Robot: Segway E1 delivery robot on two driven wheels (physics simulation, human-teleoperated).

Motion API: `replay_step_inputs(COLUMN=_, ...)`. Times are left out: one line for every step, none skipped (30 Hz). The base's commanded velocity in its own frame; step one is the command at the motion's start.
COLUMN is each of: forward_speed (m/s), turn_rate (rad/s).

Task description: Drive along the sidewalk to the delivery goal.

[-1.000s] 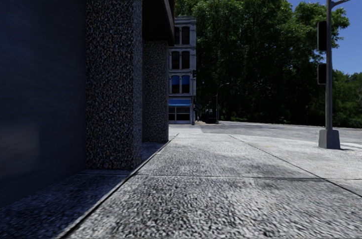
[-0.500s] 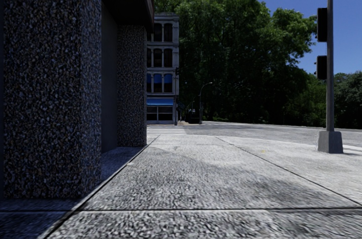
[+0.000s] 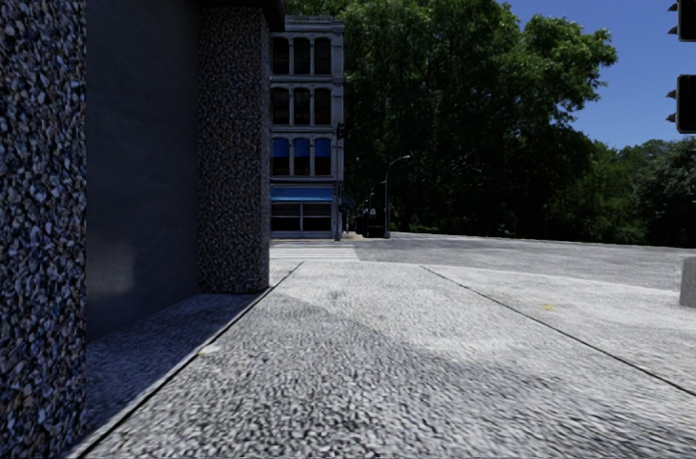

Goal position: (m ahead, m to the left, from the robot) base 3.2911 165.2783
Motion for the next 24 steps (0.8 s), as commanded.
replay_step_inputs(forward_speed=2.0, turn_rate=0.0)
replay_step_inputs(forward_speed=2.0, turn_rate=0.0)
replay_step_inputs(forward_speed=2.0, turn_rate=0.0)
replay_step_inputs(forward_speed=2.0, turn_rate=0.0)
replay_step_inputs(forward_speed=2.0, turn_rate=0.0)
replay_step_inputs(forward_speed=2.0, turn_rate=0.0)
replay_step_inputs(forward_speed=2.0, turn_rate=0.0)
replay_step_inputs(forward_speed=2.0, turn_rate=0.0)
replay_step_inputs(forward_speed=2.0, turn_rate=0.0)
replay_step_inputs(forward_speed=2.0, turn_rate=0.0)
replay_step_inputs(forward_speed=2.0, turn_rate=0.0)
replay_step_inputs(forward_speed=2.0, turn_rate=0.0)
replay_step_inputs(forward_speed=2.0, turn_rate=0.0)
replay_step_inputs(forward_speed=2.0, turn_rate=0.0)
replay_step_inputs(forward_speed=2.0, turn_rate=0.0)
replay_step_inputs(forward_speed=2.0, turn_rate=0.0)
replay_step_inputs(forward_speed=2.0, turn_rate=0.0)
replay_step_inputs(forward_speed=2.0, turn_rate=0.0)
replay_step_inputs(forward_speed=2.0, turn_rate=0.0)
replay_step_inputs(forward_speed=2.0, turn_rate=0.0)
replay_step_inputs(forward_speed=2.0, turn_rate=0.0)
replay_step_inputs(forward_speed=2.0, turn_rate=0.0)
replay_step_inputs(forward_speed=2.0, turn_rate=0.0)
replay_step_inputs(forward_speed=2.0, turn_rate=0.0)
